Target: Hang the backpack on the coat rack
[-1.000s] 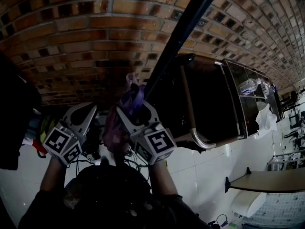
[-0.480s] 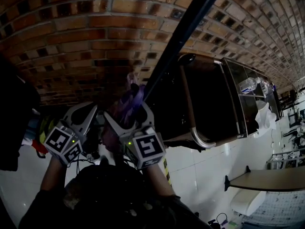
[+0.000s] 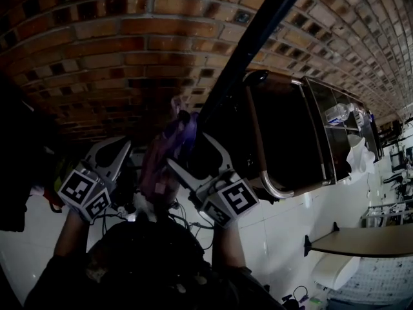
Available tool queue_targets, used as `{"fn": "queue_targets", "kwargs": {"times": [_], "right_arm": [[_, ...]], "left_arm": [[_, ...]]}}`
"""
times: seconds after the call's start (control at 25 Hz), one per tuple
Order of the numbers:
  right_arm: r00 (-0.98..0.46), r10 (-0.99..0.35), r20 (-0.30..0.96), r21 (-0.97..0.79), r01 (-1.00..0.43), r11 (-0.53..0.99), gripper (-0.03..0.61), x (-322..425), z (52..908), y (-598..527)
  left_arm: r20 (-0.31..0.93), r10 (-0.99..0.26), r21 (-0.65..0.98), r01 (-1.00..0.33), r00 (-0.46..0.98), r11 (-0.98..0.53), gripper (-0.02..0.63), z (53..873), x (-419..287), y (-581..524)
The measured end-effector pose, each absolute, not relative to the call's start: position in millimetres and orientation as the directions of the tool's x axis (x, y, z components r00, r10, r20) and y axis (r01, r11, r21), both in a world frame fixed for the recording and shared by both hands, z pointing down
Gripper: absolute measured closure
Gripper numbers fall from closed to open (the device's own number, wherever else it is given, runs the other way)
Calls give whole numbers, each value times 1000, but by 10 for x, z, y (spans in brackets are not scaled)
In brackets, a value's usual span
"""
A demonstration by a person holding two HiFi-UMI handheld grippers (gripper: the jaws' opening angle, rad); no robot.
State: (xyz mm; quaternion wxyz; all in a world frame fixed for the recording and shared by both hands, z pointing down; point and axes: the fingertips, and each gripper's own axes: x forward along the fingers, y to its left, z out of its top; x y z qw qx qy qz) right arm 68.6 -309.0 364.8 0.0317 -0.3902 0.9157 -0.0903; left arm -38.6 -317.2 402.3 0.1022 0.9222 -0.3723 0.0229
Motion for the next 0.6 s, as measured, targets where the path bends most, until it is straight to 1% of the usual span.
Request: {"fn": "queue_targets", "kwargs": {"times": [0.32, 0.36, 0.48, 0.6], "right_arm": [[-650, -760, 7, -202, -746, 635, 179, 878, 3687, -3001], [-643, -766, 2, -200, -751, 630, 192, 895, 3679, -2982], [-618, -786, -32, -205, -765, 610, 290, 973, 3618, -2924], [-609, -791, -60, -213, -766, 606, 336, 1014, 3553, -2860]], "left_arm": [[140, -644, 176, -659, 752, -731, 600, 4062, -231, -3121], [141, -642, 178, -657, 754, -732, 600, 4056, -211, -3104], [124, -638, 173, -649, 760, -741, 600, 4021, -159, -3052], [116, -637, 174, -647, 762, -742, 600, 4002, -130, -2997]]}}
